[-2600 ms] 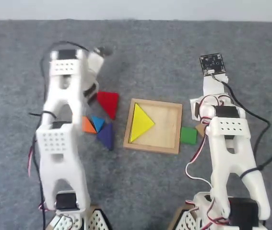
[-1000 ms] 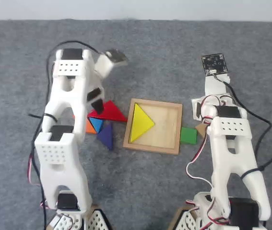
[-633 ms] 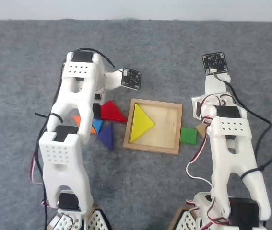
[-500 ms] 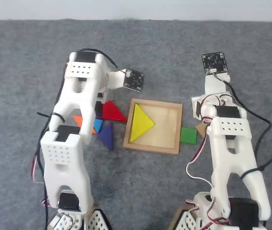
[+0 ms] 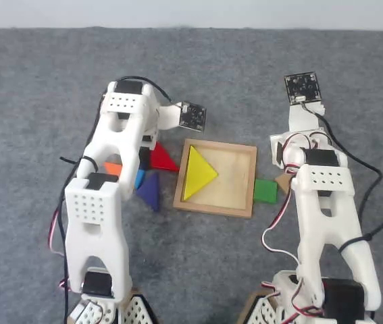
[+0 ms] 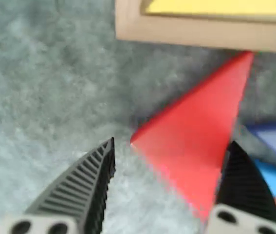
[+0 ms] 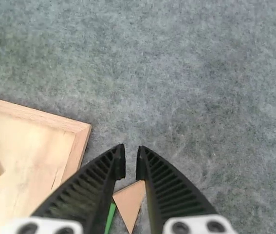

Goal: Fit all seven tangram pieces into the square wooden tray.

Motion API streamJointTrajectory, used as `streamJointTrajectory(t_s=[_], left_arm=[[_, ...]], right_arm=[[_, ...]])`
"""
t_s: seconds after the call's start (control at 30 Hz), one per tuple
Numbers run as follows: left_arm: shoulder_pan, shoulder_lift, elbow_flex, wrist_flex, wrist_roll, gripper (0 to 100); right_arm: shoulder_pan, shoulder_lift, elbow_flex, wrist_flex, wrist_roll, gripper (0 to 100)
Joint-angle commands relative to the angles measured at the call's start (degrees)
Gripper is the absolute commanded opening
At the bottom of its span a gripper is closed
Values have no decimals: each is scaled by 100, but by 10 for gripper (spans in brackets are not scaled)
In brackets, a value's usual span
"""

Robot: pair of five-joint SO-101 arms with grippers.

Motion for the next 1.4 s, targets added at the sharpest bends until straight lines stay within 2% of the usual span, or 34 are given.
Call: streamJointTrajectory(t_s=[0.0, 0.5, 0.77, 1.07, 1.2, 1.37], left_arm=[[149, 211, -57, -404, 352, 337], [123, 545, -75, -519, 404, 336], [158, 1002, -699, -448, 527, 367], [211, 2286, -3002, 1187, 492, 367], [211, 2963, -4198, 1969, 255, 363], [158, 3622, -5376, 2400, 378, 324]], right_arm=[[48, -224, -53, -101, 70, 61], [48, -224, -53, -101, 70, 61], [48, -224, -53, -101, 70, 61], [48, -224, -53, -101, 70, 61], [57, -224, -53, -92, 70, 61], [57, -224, -53, -92, 70, 61]])
